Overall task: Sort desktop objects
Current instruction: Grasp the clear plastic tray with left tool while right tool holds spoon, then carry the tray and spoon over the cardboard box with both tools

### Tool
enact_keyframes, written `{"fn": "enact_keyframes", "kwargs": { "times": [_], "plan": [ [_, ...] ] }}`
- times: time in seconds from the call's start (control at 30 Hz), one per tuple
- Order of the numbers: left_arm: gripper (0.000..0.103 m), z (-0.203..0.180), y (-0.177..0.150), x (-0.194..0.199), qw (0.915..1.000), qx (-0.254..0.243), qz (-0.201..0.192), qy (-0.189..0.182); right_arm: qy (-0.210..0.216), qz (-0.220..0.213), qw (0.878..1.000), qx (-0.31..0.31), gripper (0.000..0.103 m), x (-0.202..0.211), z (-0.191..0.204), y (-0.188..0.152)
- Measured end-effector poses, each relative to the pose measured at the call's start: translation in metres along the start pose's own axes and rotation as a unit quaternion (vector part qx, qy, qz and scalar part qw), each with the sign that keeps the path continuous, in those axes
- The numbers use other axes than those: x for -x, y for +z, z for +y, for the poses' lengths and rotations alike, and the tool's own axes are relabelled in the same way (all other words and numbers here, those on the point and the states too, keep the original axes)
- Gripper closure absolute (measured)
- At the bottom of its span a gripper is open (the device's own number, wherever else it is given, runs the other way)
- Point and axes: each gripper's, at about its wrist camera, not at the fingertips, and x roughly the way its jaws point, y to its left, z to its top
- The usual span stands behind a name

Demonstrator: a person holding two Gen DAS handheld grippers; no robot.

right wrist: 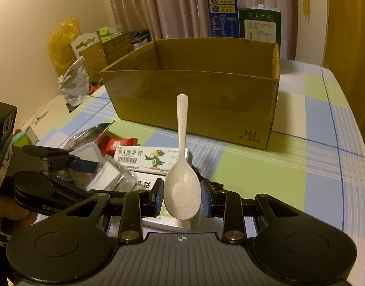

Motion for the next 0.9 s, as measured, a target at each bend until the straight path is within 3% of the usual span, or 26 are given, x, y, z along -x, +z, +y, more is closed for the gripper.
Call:
{"fn": "enact_keyframes", "kwargs": {
  "times": [0.17, 0.57, 0.9],
  "plan": [
    [0.041, 0.000, 0.001, 0.003, 1.0000, 0.000, -0.001, 0.003, -0.003, -0.003, 1.000, -0.006, 0.073, 0.000, -0.001, 0.000],
    [0.041, -0.008, 0.011, 0.029, 0.9993, -0.020, -0.024, 0.019, -0.011, -0.028, 0.999, -0.015, 0.073, 0.008, 0.002, 0.005],
    [0.041, 0.000, 0.055, 0.055, 0.9965, -0.041, -0.062, 0.039, -0.030, -0.077, 0.996, -0.027, 0.073, 0.024, 0.012, 0.033]
  ]
}}
